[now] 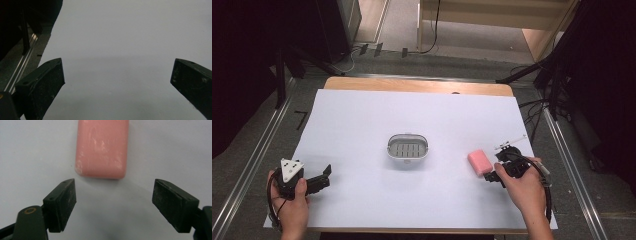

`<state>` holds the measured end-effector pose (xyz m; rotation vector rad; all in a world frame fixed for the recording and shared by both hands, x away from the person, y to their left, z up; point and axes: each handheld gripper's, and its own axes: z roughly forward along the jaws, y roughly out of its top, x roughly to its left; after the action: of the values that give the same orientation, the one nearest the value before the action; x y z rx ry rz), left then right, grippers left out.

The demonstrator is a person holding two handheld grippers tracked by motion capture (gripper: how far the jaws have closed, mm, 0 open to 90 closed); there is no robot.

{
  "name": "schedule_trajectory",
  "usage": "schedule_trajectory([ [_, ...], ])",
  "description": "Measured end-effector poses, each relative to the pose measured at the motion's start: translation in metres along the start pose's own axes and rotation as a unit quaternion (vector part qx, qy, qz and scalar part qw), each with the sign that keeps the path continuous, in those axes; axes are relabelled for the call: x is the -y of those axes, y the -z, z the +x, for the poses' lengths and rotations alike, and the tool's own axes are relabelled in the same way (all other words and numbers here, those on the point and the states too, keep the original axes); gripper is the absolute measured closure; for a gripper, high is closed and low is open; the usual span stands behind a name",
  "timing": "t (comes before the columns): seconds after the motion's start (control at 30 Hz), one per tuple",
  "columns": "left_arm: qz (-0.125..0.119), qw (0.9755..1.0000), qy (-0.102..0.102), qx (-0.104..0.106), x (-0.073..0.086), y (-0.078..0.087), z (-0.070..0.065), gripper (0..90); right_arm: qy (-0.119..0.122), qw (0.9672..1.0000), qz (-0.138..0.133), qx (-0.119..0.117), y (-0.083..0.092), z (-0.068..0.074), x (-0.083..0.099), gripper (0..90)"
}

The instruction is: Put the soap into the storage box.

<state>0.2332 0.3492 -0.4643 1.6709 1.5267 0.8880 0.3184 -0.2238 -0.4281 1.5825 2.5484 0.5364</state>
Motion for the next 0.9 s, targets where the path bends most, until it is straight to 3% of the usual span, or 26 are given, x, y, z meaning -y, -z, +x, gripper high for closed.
schedule_trajectory([
  [0.33, 0.002, 1.0000, -0.003, 0.002, 0.000, 0.000, 0.000, 0.0, -0.026, 0.9997, 0.006, 0.000, -0.012, 0.008, -0.026, 18.8],
  [0.53, 0.003, 1.0000, -0.003, 0.003, 0.000, 0.000, 0.000, 0.0, -0.026, 0.9993, 0.015, 0.021, -0.017, 0.014, -0.040, 22.1],
  [0.67, 0.002, 1.0000, -0.002, 0.004, 0.000, 0.000, 0.000, 0.0, -0.015, 0.9992, 0.029, 0.021, -0.023, 0.015, -0.046, 29.3],
  [0.9, 0.004, 1.0000, -0.004, 0.005, 0.000, 0.000, 0.000, 0.0, -0.012, 0.9983, 0.053, 0.019, -0.033, 0.016, -0.050, 33.5],
])
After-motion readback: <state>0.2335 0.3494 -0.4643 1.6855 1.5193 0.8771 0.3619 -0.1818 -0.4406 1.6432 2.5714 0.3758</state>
